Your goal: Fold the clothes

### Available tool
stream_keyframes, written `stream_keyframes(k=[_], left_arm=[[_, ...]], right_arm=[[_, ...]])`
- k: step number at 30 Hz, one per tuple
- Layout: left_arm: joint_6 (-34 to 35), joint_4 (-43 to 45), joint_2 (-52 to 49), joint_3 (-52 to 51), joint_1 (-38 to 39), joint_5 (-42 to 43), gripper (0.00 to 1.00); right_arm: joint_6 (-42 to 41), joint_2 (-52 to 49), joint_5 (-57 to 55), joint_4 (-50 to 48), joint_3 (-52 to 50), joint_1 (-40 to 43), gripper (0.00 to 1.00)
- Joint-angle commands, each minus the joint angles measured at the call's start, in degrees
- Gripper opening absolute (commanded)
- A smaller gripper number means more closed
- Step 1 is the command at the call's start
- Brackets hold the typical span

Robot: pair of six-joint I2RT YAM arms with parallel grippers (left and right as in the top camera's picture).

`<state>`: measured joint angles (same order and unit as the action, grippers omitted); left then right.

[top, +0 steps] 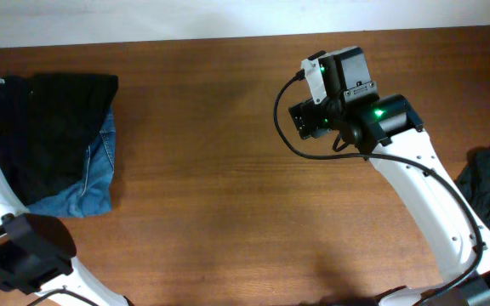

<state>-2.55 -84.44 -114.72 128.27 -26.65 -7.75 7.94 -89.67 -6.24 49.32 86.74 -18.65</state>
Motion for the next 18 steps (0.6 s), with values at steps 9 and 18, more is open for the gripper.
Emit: stream_keyframes(k=[9,18], left_arm=[[0.3,-1.0,2.8,1.9,-0.9,-1.1,0.51],[0.4,-0.9,2.8,1.9,-0.9,-1.1,0.52]], right_arm=[[0.2,1.3,-1.1,0.4,1.4,0.4,0.91],[0.2,1.3,-1.1,1.0,1.4,0.4,0.91]])
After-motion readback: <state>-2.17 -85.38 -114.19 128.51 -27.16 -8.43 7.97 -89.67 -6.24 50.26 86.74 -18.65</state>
